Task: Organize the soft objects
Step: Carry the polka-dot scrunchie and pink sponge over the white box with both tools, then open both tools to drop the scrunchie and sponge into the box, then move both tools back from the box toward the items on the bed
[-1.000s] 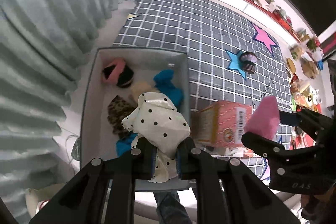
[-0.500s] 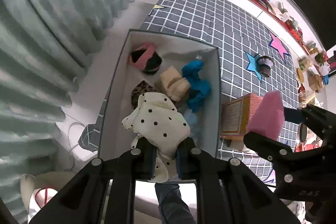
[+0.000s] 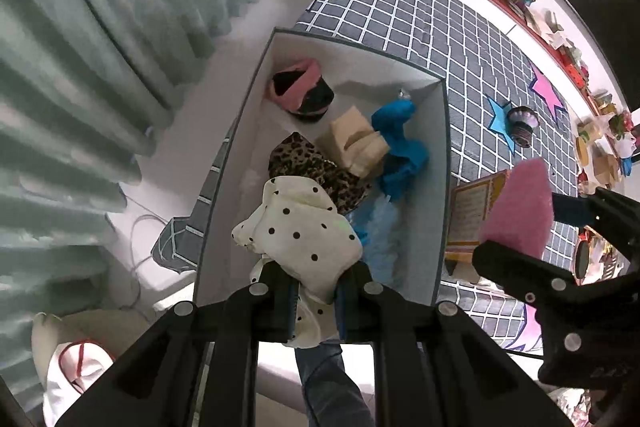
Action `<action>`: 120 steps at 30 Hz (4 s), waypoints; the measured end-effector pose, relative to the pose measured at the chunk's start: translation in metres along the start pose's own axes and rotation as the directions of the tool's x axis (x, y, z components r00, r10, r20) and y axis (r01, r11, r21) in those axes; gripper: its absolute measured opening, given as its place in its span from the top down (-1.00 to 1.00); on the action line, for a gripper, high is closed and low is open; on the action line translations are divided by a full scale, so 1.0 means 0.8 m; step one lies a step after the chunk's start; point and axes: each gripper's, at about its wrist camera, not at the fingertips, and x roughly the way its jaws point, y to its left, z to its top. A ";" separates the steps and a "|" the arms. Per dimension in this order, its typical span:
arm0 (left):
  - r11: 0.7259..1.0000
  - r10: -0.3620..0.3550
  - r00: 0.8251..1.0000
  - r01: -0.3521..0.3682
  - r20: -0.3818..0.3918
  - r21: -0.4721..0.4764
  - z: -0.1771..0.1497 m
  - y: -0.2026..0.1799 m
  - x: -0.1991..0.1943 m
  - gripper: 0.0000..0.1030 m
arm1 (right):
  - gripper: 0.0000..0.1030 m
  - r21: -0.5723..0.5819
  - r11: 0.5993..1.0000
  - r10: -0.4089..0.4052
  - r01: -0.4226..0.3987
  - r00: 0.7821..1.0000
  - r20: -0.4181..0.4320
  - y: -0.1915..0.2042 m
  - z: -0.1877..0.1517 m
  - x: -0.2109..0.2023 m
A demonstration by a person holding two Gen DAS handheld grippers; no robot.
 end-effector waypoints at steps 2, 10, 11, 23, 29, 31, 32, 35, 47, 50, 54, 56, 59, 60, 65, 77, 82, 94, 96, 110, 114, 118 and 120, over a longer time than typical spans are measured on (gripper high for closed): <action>1.000 0.003 1.000 -0.003 -0.005 -0.006 -0.001 0.003 0.003 0.69 | -0.50 0.000 1.000 0.002 -0.002 1.000 -0.003 0.001 0.002 0.002; 1.000 0.015 1.000 -0.016 -0.025 -0.015 -0.001 0.012 0.012 0.69 | -0.50 -0.002 1.000 0.010 -0.010 1.000 -0.021 0.005 0.009 0.013; 1.000 0.017 0.999 -0.018 -0.027 -0.016 -0.001 0.013 0.013 0.69 | -0.50 0.000 1.000 0.011 -0.012 1.000 -0.024 0.005 0.010 0.015; 1.000 0.020 0.998 -0.021 -0.062 -0.021 -0.001 0.016 0.031 0.69 | -0.50 -0.006 1.000 0.005 -0.005 0.999 -0.045 0.009 0.023 0.028; 0.999 0.021 0.996 -0.024 -0.081 -0.025 0.002 0.018 0.042 0.69 | -0.50 -0.004 1.000 0.009 -0.009 0.998 -0.060 0.010 0.029 0.035; 0.999 0.023 0.996 -0.025 -0.088 -0.029 0.003 0.019 0.046 0.69 | -0.50 -0.003 1.000 0.009 -0.009 0.998 -0.065 0.010 0.032 0.037; 0.999 0.022 0.996 -0.025 -0.091 -0.031 0.003 0.020 0.047 0.69 | -0.50 -0.002 1.000 0.010 -0.010 0.998 -0.067 0.010 0.033 0.039; 0.999 0.022 0.995 -0.026 -0.100 -0.036 0.004 0.021 0.053 0.69 | -0.50 -0.001 1.000 0.010 -0.010 0.997 -0.074 0.010 0.035 0.043; 0.998 0.031 0.990 -0.037 -0.139 -0.044 0.006 0.021 0.075 0.69 | -0.50 0.012 1.000 0.009 -0.008 0.996 -0.094 0.007 0.049 0.060; 0.998 0.034 0.989 -0.041 -0.145 -0.047 0.008 0.020 0.082 0.69 | -0.50 0.022 1.000 0.011 -0.009 0.995 -0.098 0.004 0.054 0.065; 0.998 0.042 0.987 -0.049 -0.153 -0.044 0.011 0.017 0.092 0.69 | -0.50 0.024 1.000 0.008 -0.006 0.994 -0.109 0.002 0.058 0.075; 0.998 0.047 0.986 -0.054 -0.159 -0.042 0.012 0.017 0.097 0.69 | -0.50 0.025 1.000 0.004 -0.001 0.993 -0.115 0.001 0.060 0.080; 0.997 0.050 0.985 -0.059 -0.166 -0.048 0.012 0.018 0.102 0.69 | -0.50 0.033 0.999 -0.001 0.005 0.992 -0.126 -0.003 0.061 0.088; 0.997 0.050 0.984 -0.060 -0.168 -0.051 0.011 0.018 0.104 0.69 | -0.50 0.036 0.999 -0.002 0.007 0.992 -0.129 -0.004 0.062 0.090; 0.996 0.048 0.983 -0.061 -0.179 -0.065 0.011 0.020 0.112 0.69 | -0.50 0.045 0.999 0.000 0.006 0.990 -0.141 -0.008 0.063 0.096; 0.995 0.051 0.981 -0.066 -0.188 -0.074 0.009 0.022 0.121 0.69 | -0.50 0.036 0.999 0.012 -0.007 0.988 -0.156 -0.003 0.064 0.102; 0.995 0.041 0.982 -0.056 -0.185 -0.077 0.009 0.023 0.118 0.56 | -0.51 0.033 0.999 0.026 -0.020 0.986 -0.163 -0.001 0.063 0.103; 0.995 0.039 0.985 -0.054 -0.171 -0.087 0.006 0.023 0.104 -0.60 | -0.69 0.043 0.998 0.042 -0.037 0.990 -0.136 -0.005 0.059 0.089; 0.993 0.018 0.987 -0.036 -0.160 -0.111 0.006 0.026 0.100 -0.72 | -0.85 0.047 0.998 0.043 -0.038 0.991 -0.129 -0.005 0.059 0.086; 0.997 -0.054 0.996 0.050 -0.068 -0.057 0.044 -0.021 0.041 -1.00 | -1.00 0.213 0.975 0.064 -0.070 0.997 0.034 -0.098 0.046 -0.021; 0.998 -0.067 0.996 0.067 -0.055 -0.004 0.060 -0.055 0.032 -1.00 | -1.00 0.335 0.941 0.036 -0.056 0.997 0.067 -0.165 0.027 -0.048; 0.996 -0.080 0.994 0.083 -0.079 0.040 0.067 -0.091 0.035 -1.00 | -1.00 0.502 0.864 0.035 -0.034 0.999 0.006 -0.235 0.001 -0.028; 0.994 -0.081 0.992 0.088 -0.096 0.071 0.070 -0.113 0.035 -1.00 | -1.00 0.578 0.816 0.061 -0.033 0.998 -0.029 -0.262 -0.019 -0.009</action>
